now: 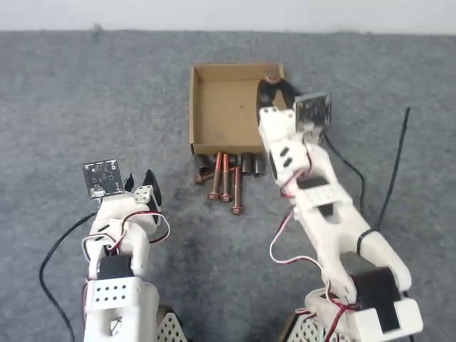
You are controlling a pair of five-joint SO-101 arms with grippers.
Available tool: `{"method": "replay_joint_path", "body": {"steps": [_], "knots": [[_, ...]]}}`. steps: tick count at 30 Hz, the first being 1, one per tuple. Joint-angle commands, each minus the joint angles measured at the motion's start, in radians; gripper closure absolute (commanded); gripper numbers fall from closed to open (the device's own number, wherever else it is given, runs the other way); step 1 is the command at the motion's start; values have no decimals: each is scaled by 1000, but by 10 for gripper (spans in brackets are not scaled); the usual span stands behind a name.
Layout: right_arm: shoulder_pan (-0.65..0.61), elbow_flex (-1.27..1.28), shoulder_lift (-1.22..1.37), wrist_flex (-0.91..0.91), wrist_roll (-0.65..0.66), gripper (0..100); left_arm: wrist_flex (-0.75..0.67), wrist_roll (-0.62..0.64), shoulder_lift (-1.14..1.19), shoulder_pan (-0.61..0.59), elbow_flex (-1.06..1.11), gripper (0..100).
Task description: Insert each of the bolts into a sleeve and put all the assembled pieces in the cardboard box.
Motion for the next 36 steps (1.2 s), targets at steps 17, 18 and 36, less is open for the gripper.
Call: {"method": "replay_joint_path", "body": {"steps": [17, 18, 36], "knots": [[16, -865, 535, 673, 2, 992, -3, -14, -28, -3, -13, 878], [16, -908, 562, 723, 3, 992, -3, -14, -28, -3, -15, 878], [16, -1132, 708, 1072, 158, 992, -3, -14, -28, -2, -15, 878]]}}
